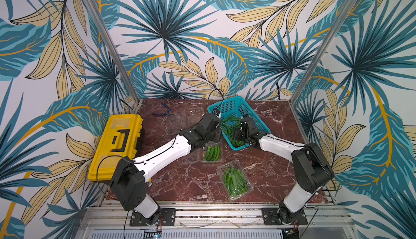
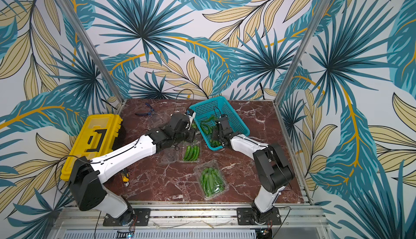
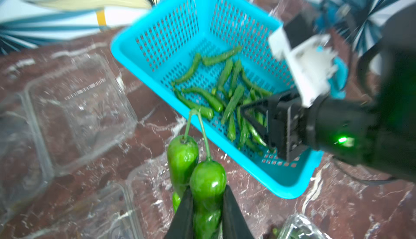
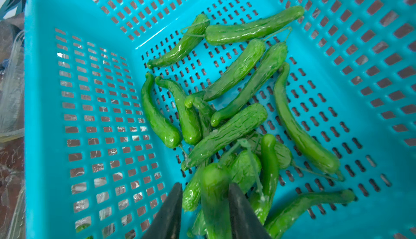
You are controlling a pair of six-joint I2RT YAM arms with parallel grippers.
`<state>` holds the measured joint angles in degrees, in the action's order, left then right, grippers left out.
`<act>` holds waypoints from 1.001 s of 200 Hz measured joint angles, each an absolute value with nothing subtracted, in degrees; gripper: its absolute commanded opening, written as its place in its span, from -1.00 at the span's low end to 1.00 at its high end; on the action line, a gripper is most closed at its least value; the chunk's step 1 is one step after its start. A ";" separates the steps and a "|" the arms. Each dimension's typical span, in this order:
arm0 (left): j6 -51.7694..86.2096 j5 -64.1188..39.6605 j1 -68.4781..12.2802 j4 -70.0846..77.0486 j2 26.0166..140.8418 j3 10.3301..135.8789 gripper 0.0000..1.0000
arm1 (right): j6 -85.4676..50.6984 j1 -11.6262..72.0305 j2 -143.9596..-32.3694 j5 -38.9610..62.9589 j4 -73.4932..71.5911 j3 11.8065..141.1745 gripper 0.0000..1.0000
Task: Take small green peppers out of containers
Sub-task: Pick up the green pepper from the packing box, then place the green pepper in the basket.
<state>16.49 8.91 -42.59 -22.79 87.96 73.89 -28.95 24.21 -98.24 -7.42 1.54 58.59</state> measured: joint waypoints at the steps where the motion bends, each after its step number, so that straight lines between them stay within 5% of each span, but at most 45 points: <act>1: 16.43 8.91 -42.57 -22.72 87.88 73.84 -1.00 | -28.97 24.21 -98.21 -7.51 1.54 58.54 -0.27; 53: 14.35 0.58 -41.80 -17.72 88.82 75.59 -1.00 | -30.85 24.21 -96.53 -12.78 1.43 56.42 -0.26; 140: 21.56 -18.33 -35.64 -9.78 115.50 100.47 -1.00 | -30.87 24.21 -91.15 -12.95 1.34 54.00 -0.25; 195: 26.35 -21.85 -34.83 -10.09 126.28 104.20 -1.00 | -30.85 24.21 -89.54 -12.16 1.37 51.75 -0.25; 200: 26.61 -21.98 -34.83 -10.11 126.56 104.20 -0.87 | -30.87 24.21 -89.54 -12.14 1.39 51.37 -0.25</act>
